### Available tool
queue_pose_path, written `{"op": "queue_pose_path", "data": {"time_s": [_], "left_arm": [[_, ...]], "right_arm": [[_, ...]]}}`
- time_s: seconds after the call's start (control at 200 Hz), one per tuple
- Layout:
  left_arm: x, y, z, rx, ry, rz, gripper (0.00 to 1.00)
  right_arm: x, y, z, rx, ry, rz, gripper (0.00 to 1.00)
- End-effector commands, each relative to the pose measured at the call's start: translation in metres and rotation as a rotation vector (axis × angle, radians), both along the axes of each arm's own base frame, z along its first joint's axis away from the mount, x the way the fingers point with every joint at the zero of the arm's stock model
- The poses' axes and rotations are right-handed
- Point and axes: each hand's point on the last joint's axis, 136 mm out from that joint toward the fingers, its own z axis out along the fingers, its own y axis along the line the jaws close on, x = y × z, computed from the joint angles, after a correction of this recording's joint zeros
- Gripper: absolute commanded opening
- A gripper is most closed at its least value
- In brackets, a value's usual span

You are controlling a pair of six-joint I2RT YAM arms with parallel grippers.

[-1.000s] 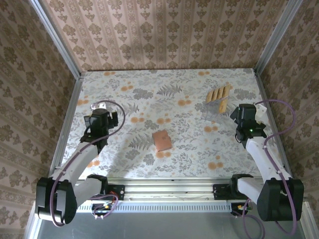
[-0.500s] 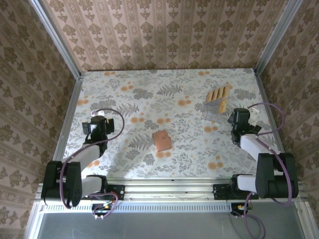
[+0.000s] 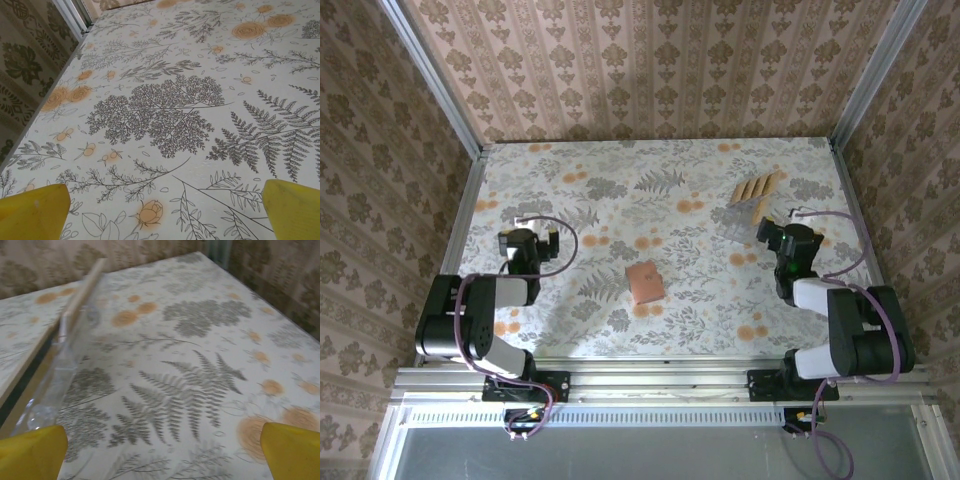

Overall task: Put the credit cards into the card holder
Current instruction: Reset both arms

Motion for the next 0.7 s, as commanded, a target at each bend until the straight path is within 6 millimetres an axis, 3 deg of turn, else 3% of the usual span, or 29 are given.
{"op": "queue_pose_path", "data": {"time_s": [0.0,0.07,0.335,0.695], "left_arm": [[0.015,-0.001,0.020,-0.044,-0.069,-0.038,1.00],[0.014,-0.002,0.010,-0.079,-0.075,-0.070,1.00],[0.016,-0.001,0.011,-0.095,-0.075,-0.078,1.00],[0.014,-0.010,0.013,-0.068,-0.091,-0.123,1.00]], "right_arm": [[0.011,0.027,0.007,-0.070,-0.060,0.148,1.00],[0.013,0.028,0.004,-0.092,-0.114,0.151,1.00],[0.022,0.027,-0.005,-0.065,-0.012,0.146,1.00],[0.020,0.027,-0.002,-0.102,-0.021,0.117,1.00]]}}
